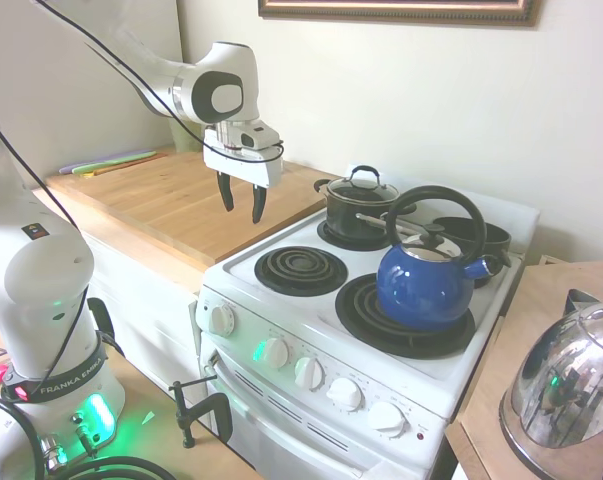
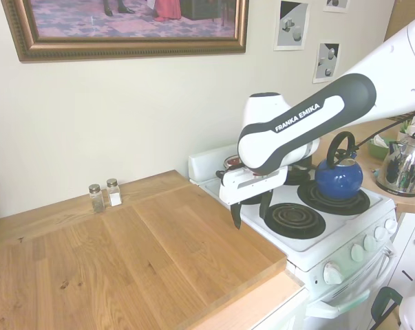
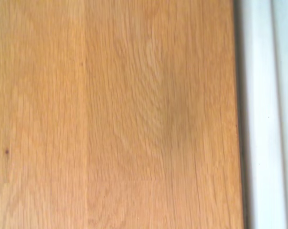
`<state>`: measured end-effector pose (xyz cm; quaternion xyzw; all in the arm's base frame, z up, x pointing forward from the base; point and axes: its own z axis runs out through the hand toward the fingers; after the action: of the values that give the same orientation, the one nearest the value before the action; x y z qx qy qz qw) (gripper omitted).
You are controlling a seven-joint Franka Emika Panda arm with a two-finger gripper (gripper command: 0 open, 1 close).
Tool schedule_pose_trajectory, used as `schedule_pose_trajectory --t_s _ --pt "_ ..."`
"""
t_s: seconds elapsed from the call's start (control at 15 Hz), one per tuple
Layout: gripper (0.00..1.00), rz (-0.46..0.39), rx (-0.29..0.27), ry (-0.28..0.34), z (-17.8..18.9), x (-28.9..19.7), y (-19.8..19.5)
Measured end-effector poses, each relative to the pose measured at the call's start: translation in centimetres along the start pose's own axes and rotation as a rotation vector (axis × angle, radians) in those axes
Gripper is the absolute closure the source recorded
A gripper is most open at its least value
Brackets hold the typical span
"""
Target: Uncover the lid of the pot
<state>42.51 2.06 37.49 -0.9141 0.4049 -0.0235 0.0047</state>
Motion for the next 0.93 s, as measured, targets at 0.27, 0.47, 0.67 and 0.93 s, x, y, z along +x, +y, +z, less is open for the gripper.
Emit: schedule_pose_trajectory --t_s 0.27,0.47,0.67,0.93 --pt "0.00 0.011 0.013 0.008 -0.8 0.6 0.5" --pt "0.00 0.051 0.070 0.044 -5.6 3.3 1.2" --pt "0.00 0.123 0.147 0.076 -10.8 8.8 0.8" --pt "0.00 0.257 0.151 0.080 -9.8 19.8 0.6"
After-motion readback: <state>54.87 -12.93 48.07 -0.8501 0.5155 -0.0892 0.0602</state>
